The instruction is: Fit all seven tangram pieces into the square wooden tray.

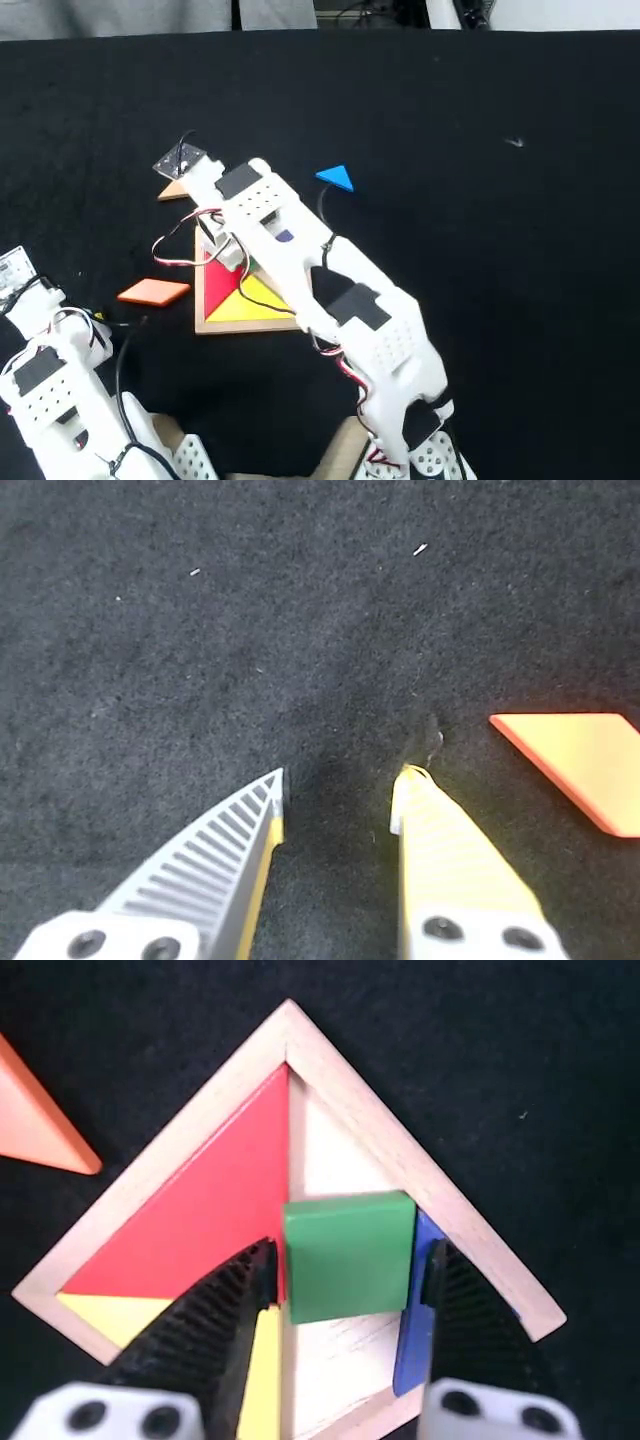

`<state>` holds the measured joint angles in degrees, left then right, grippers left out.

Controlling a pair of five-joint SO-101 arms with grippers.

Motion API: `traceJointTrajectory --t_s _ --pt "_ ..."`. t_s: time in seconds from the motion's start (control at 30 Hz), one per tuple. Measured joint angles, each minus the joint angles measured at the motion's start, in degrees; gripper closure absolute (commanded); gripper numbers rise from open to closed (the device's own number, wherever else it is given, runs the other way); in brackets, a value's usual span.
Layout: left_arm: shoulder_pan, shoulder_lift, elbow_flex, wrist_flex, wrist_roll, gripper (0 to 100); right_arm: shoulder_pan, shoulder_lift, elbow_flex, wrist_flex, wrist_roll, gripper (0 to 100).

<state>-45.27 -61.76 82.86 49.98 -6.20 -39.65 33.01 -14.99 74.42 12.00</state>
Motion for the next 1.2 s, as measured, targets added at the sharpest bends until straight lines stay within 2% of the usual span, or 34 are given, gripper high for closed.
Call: traceJointTrajectory --t_s 0.27,0.4,0.47,0.57,0.83,0.97,1.2 --pt "0.0 0.0 0.0 0.0 0.0 81 -0.1 0.0 0.0 0.1 0.0 79.2" --pt "0.0 0.0 0.0 0.0 0.0 81 0.0 -1.0 0.0 1.3 1.3 99.2" --pt "0.0 0.0 0.0 0.0 0.0 81 0.0 -1.9 0.0 1.6 2.2 96.5" --pt "0.0 0.0 0.0 0.0 0.0 81 1.0 -3.2 0.0 2.1 2.5 98.5" --pt "0.0 0.0 0.0 0.0 0.0 81 10.1 -16.3 2.5 6.0 2.6 98.8" --pt "0.0 0.0 0.0 0.0 0.0 81 14.2 -27.2 10.7 4.9 2.6 98.8" --pt "-1.1 0.0 0.0 0.0 0.0 81 24.3 -44.7 32.6 -3.7 2.6 98.7"
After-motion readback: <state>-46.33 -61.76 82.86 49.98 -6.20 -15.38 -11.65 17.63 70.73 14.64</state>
